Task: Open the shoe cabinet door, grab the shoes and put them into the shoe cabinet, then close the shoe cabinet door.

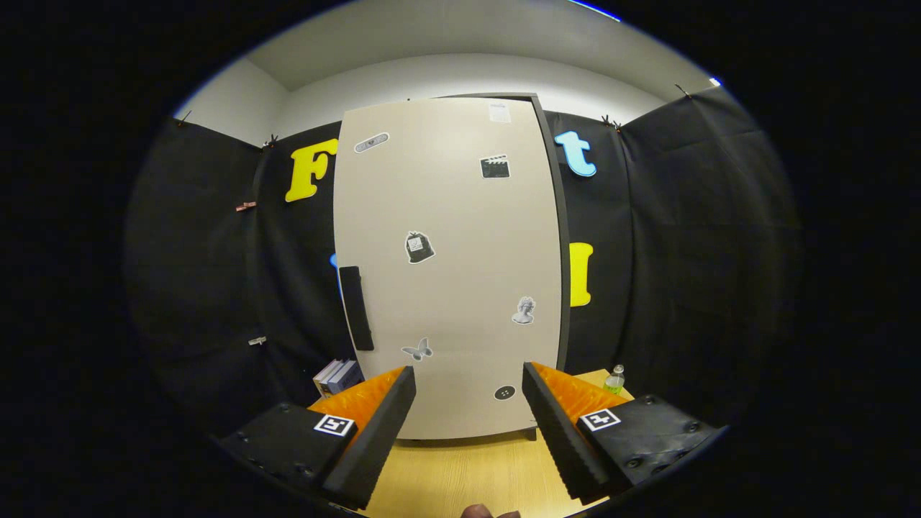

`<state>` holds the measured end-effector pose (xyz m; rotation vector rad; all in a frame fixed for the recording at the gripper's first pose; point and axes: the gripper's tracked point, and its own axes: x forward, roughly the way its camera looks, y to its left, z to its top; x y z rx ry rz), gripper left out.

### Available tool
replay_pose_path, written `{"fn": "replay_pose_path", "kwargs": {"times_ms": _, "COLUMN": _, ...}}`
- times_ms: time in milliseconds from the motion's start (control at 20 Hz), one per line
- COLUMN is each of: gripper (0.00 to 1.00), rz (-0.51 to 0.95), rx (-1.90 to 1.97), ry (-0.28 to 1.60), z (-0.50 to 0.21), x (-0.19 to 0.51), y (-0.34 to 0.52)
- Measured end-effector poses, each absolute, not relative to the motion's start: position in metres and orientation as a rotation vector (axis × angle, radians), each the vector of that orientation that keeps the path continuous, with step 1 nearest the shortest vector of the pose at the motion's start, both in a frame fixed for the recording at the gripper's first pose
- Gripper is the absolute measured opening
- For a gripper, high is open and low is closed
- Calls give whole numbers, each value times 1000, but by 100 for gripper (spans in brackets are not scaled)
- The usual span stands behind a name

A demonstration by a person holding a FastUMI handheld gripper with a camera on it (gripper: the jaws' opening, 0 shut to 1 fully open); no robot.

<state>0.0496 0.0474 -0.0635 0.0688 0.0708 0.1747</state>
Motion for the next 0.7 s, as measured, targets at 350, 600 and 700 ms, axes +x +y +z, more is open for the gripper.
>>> {"fn": "replay_pose_path", "kwargs": {"times_ms": 350, "gripper": 98, "rz": 177, "rx": 72, "ry": 71, "z": -63, "x": 51, "y": 41}}
{"fn": "replay_pose_path", "kwargs": {"times_ms": 600, "gripper": 98, "rz": 163, "rx": 78, "ry": 72, "z": -66, "x": 50, "y": 34}}
{"fn": "replay_pose_path", "kwargs": {"times_ms": 700, "gripper": 98, "rz": 157, "rx": 75, "ry": 70, "z": -65, "x": 49, "y": 31}}
